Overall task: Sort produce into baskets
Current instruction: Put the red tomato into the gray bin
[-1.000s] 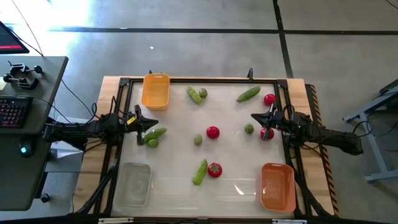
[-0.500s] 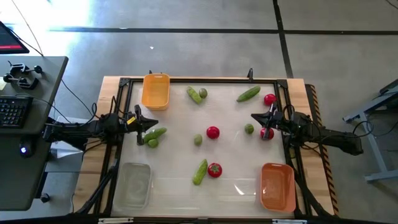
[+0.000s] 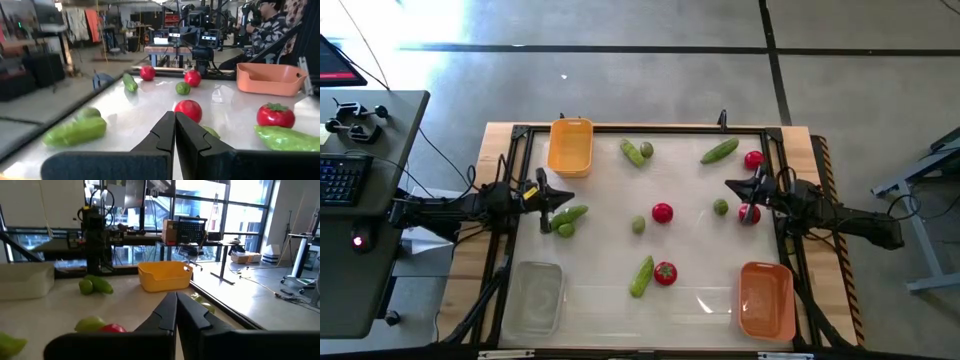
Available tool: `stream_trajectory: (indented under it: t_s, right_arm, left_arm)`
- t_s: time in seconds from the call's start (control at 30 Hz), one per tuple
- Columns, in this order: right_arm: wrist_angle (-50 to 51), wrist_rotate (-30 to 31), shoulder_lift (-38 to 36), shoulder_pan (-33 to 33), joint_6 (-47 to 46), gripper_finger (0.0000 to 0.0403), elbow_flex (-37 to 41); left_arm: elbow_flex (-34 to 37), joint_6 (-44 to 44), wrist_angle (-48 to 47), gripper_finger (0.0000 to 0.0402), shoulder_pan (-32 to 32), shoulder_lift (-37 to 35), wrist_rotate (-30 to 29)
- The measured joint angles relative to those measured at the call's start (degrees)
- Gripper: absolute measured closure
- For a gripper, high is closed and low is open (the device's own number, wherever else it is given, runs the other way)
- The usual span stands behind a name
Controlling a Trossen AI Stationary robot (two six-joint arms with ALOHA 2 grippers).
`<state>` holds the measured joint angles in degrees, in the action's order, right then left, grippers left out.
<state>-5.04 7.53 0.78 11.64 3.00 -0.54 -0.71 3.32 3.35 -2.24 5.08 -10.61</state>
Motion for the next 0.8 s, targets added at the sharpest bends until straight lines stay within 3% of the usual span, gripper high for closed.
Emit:
stream_trajectory:
  t_s: [0.13,0.27,0.5,0.8]
  right_arm:
    - [0.0,-0.8,0.1,0.0,-4.1,0.0402,0.0]
    - [-0.5,-5.5,2.0,0.0,-4.8,0.0402,0.0]
    - [-8.2,-7.4,11.9,-2.1,-7.5,0.0397,-0.5]
    - [-9.4,-1.1,29.7,-6.6,-12.0,0.0318,-9.2]
  left_arm:
    - [0.0,2.7,-0.1,0.0401,0.0,0.0,-0.2]
    - [0.0,2.7,1.3,0.0401,0.0,0.0,-0.3]
    - [0.0,-1.3,1.3,0.0401,0.0,0.0,-0.3]
    - [0.0,-1.3,1.3,0.0401,0.0,0.0,0.6]
